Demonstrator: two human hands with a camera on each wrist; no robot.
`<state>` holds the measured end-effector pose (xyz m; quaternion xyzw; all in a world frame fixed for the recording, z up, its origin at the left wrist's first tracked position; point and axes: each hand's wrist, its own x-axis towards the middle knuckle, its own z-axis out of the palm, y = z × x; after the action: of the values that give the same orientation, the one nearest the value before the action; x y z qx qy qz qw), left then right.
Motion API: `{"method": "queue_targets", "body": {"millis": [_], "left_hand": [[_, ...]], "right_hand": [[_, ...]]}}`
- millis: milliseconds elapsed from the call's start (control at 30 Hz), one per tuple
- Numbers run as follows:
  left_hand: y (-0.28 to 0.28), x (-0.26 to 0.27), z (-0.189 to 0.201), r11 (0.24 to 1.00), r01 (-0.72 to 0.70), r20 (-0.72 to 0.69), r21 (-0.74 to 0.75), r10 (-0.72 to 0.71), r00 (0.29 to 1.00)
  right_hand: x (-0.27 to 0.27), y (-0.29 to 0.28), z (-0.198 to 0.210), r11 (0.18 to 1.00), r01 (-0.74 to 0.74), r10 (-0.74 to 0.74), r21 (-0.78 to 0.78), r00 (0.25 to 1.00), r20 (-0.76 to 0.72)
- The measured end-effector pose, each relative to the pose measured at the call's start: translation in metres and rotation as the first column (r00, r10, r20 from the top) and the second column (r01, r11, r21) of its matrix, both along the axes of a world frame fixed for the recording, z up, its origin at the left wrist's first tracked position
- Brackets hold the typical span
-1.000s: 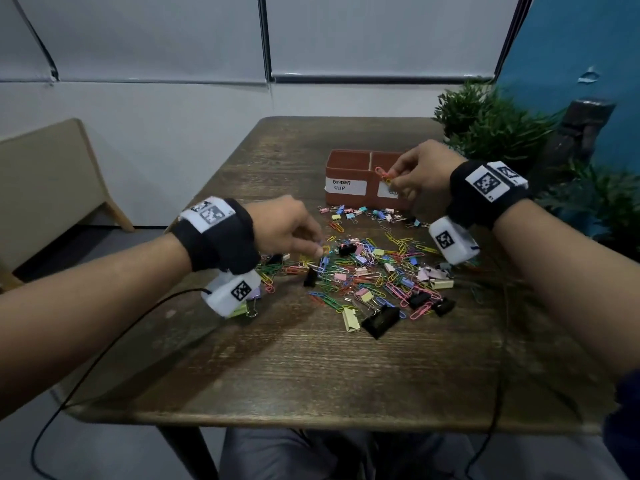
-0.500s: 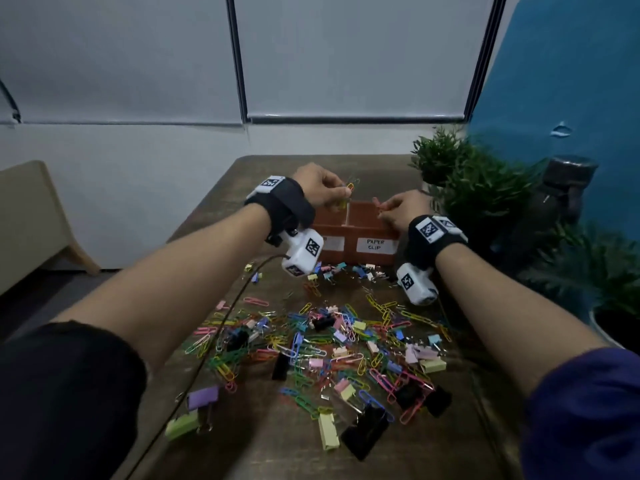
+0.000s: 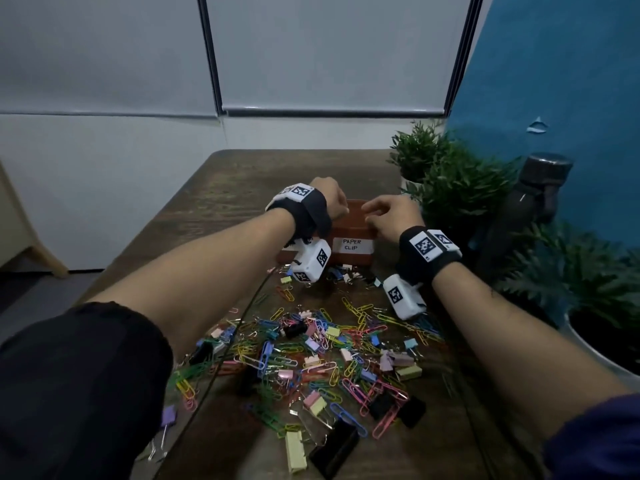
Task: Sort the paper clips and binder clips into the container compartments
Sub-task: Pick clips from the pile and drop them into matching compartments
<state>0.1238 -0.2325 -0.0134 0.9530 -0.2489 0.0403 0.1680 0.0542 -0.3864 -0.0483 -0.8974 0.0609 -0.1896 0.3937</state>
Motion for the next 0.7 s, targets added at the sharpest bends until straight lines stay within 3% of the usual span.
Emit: {"method": "queue_targets", "body": {"millis": [200, 300, 433, 567, 700], "left_hand": [[0.051, -0.076, 0.018, 0.995, 0.097, 0.154, 0.030, -0.100, 0.983], [0.092, -0.128, 0.011, 0.974, 0.200, 0.020, 0.106, -0.203, 0.979], [0.138, -0.177, -0.012, 0.927, 0.277, -0.198, 0.253, -0.231, 0.953], [0.161, -0.195, -0.037, 0.932, 0.236, -0.288, 0.276, -0.154, 0.945], [0.169, -0.201, -0.050, 0.918, 0.215, -0.288, 0.332, -0.119, 0.950]], "right_hand": [[-0.050, 0.017, 0.011, 0.978, -0.185, 0.183, -0.099, 0.983, -0.020], [-0.087, 0.037, 0.008, 0.933, -0.331, 0.316, -0.141, 0.942, -0.117], [-0.137, 0.071, -0.002, 0.791, -0.568, 0.476, -0.225, 0.804, -0.356], [-0.167, 0.104, -0.016, 0.645, -0.705, 0.536, -0.294, 0.692, -0.483], [-0.182, 0.119, -0.016, 0.571, -0.766, 0.571, -0.296, 0.630, -0.527]]}}
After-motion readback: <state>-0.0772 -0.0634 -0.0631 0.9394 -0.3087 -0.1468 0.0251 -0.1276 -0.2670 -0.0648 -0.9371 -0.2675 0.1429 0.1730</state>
